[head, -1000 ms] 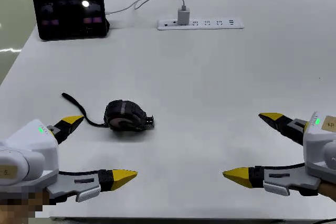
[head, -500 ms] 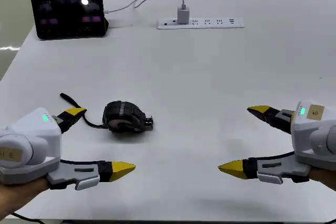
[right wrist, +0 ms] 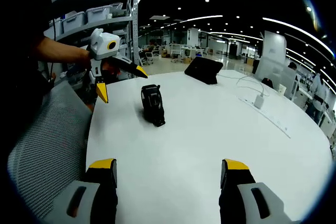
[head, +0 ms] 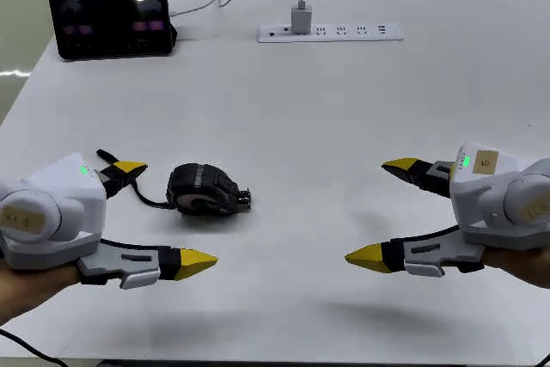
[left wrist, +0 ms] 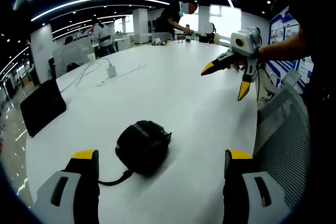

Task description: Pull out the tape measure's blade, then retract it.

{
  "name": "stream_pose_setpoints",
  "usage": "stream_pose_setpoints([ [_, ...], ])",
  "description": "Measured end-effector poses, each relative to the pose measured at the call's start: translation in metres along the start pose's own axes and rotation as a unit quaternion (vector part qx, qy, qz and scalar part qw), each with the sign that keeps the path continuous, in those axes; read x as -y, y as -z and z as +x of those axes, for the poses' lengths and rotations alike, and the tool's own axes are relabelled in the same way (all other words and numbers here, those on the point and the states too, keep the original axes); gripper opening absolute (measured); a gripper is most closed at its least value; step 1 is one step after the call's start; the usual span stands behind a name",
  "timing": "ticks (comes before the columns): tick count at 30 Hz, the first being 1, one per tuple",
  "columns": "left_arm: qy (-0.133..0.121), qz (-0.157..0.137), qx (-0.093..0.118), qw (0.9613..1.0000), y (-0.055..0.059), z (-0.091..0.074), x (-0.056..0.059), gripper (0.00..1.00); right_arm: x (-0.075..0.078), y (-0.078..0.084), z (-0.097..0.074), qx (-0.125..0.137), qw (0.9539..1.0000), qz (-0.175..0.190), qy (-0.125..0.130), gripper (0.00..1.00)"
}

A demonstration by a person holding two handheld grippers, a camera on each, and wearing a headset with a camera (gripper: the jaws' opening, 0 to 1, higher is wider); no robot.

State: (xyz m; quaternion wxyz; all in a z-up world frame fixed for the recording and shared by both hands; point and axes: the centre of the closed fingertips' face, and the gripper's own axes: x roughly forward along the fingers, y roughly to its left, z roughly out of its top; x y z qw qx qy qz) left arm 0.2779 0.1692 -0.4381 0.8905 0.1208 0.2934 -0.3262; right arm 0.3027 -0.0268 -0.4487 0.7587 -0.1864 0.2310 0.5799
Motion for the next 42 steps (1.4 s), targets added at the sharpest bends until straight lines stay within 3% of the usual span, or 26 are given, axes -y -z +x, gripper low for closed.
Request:
stream_pose_setpoints([
  [22,0.030,0.045,-0.033,0.9980,0.004,0.014,-0.013,0.79,0.005,-0.013,0.045,-0.020,0.9952,-0.074,-0.060,0.62],
  [32,0.041,0.063,-0.046,0.9961,0.003,0.024,-0.019,0.66,0.000,-0.021,0.068,-0.025,0.9901,-0.108,-0.086,0.53],
  [42,0.054,0.085,-0.069,0.9926,0.005,0.032,-0.024,0.60,-0.002,-0.031,0.090,-0.027,0.9855,-0.128,-0.108,0.45],
])
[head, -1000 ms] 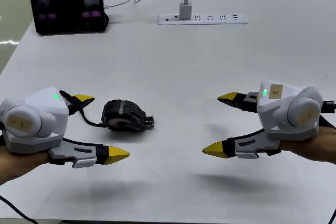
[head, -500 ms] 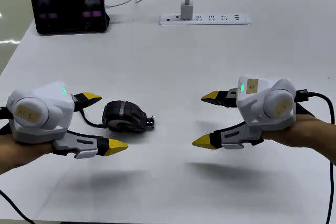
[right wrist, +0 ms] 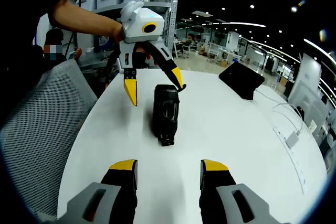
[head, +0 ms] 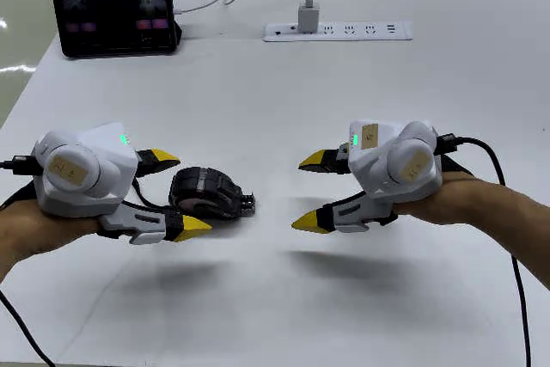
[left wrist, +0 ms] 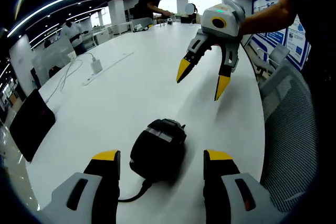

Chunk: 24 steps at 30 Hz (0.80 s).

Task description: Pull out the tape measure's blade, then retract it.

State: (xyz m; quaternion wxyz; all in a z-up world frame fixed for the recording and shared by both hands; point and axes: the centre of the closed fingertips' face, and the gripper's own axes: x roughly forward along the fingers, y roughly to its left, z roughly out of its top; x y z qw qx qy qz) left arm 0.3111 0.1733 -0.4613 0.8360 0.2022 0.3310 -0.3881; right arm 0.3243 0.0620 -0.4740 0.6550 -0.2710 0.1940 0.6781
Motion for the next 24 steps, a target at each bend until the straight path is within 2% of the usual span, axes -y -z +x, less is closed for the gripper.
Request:
stream_pose_setpoints([
  [2,0.004,0.006,-0.010,0.9999,0.003,0.002,-0.001,0.58,0.001,-0.001,0.004,-0.001,1.0000,-0.003,-0.004,0.44],
  [15,0.021,0.021,-0.038,0.9988,0.012,0.005,-0.006,0.50,0.001,-0.004,0.028,-0.013,0.9992,-0.021,-0.032,0.35],
  [24,0.045,0.050,-0.057,0.9961,0.015,0.007,-0.006,0.40,-0.003,-0.002,0.043,-0.026,0.9977,-0.032,-0.054,0.31],
])
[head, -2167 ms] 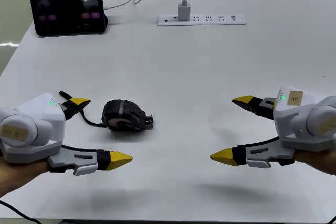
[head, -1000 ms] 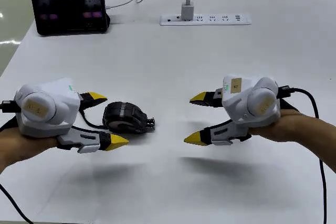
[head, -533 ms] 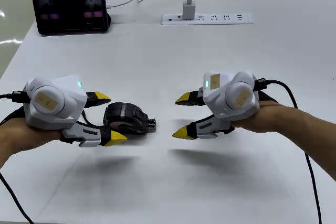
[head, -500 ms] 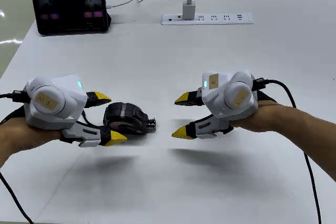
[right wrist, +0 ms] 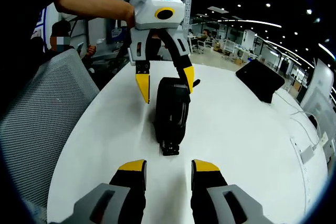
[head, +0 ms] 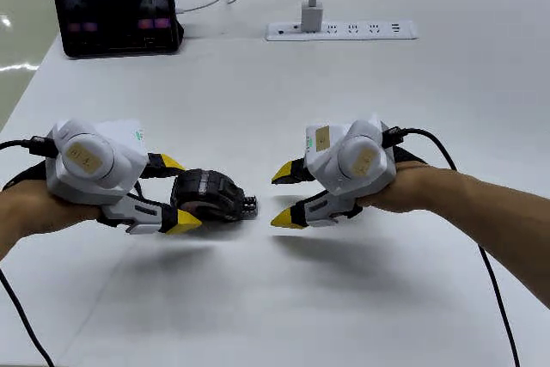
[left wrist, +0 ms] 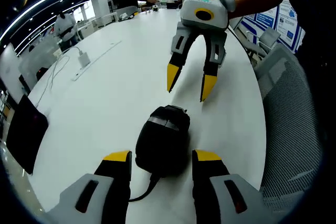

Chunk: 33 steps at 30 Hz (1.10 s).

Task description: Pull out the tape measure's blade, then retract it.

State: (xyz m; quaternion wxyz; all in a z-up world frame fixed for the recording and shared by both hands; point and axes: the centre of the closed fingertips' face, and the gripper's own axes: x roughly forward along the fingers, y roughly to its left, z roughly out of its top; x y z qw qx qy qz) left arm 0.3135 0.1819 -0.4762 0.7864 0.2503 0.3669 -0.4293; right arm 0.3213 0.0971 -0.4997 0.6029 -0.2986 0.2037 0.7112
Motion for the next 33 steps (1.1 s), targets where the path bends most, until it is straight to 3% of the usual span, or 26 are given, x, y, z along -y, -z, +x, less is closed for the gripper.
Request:
stream_pose_setpoints([
  [19,0.046,0.056,-0.038,0.9967,0.006,0.003,-0.003,0.28,0.005,-0.004,0.023,-0.009,0.9998,-0.004,-0.015,0.19],
  [33,0.054,0.066,-0.034,0.9958,0.007,0.007,-0.004,0.25,0.003,-0.001,0.035,-0.020,0.9995,-0.003,-0.024,0.14],
])
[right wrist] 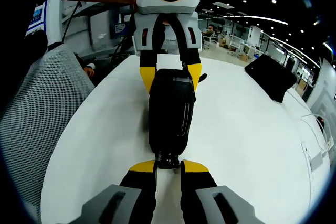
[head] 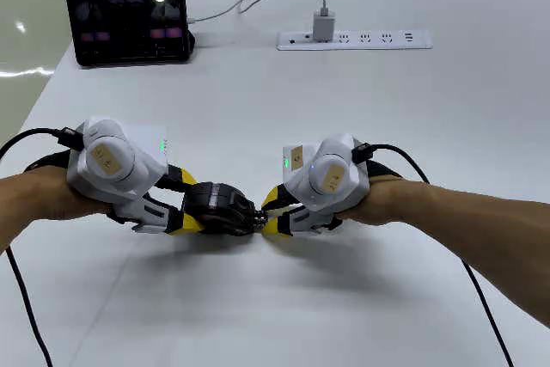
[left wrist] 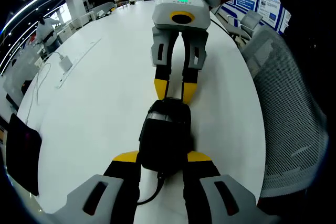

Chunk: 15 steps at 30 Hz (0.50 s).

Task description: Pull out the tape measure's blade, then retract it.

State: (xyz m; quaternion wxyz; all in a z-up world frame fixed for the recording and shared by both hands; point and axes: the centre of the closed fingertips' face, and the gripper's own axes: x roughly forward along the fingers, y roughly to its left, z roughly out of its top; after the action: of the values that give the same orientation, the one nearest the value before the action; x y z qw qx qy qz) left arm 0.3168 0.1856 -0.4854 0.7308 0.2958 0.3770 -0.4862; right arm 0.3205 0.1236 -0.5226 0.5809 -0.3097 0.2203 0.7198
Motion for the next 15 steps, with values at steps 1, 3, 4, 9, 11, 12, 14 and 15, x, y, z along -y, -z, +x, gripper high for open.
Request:
stream_pose_setpoints([
  [1,0.000,0.001,0.001,1.0000,0.0000,0.0000,0.0000,0.25,-0.0007,-0.0008,0.0008,0.002,1.0000,0.002,-0.001,0.13],
  [3,-0.001,0.002,0.002,1.0000,0.0001,-0.0001,-0.0005,0.25,-0.0012,-0.0021,0.0015,0.003,1.0000,0.001,-0.002,0.13],
  [4,-0.001,0.002,0.003,1.0000,0.0001,0.0000,-0.0005,0.25,-0.0013,-0.0022,0.0016,0.003,1.0000,0.002,-0.002,0.13],
  [9,-0.001,-0.001,0.005,1.0000,-0.0004,-0.0002,-0.0004,0.24,-0.0013,-0.0021,0.0016,0.006,1.0000,0.000,-0.002,0.12],
  [11,-0.001,-0.003,0.005,1.0000,-0.0005,-0.0001,-0.0003,0.24,-0.0014,-0.0022,0.0015,0.007,1.0000,-0.004,-0.001,0.12],
  [12,-0.001,-0.003,0.004,1.0000,-0.0006,-0.0002,-0.0003,0.24,-0.0013,-0.0021,0.0015,0.007,1.0000,-0.005,0.000,0.12],
  [14,-0.001,-0.007,0.005,1.0000,-0.0008,-0.0002,-0.0002,0.24,-0.0007,-0.0024,0.0011,0.007,0.9999,-0.007,0.002,0.12],
  [15,-0.001,-0.007,0.005,1.0000,-0.0008,-0.0002,-0.0002,0.24,-0.0002,-0.0024,0.0012,0.007,1.0000,-0.007,0.002,0.12],
])
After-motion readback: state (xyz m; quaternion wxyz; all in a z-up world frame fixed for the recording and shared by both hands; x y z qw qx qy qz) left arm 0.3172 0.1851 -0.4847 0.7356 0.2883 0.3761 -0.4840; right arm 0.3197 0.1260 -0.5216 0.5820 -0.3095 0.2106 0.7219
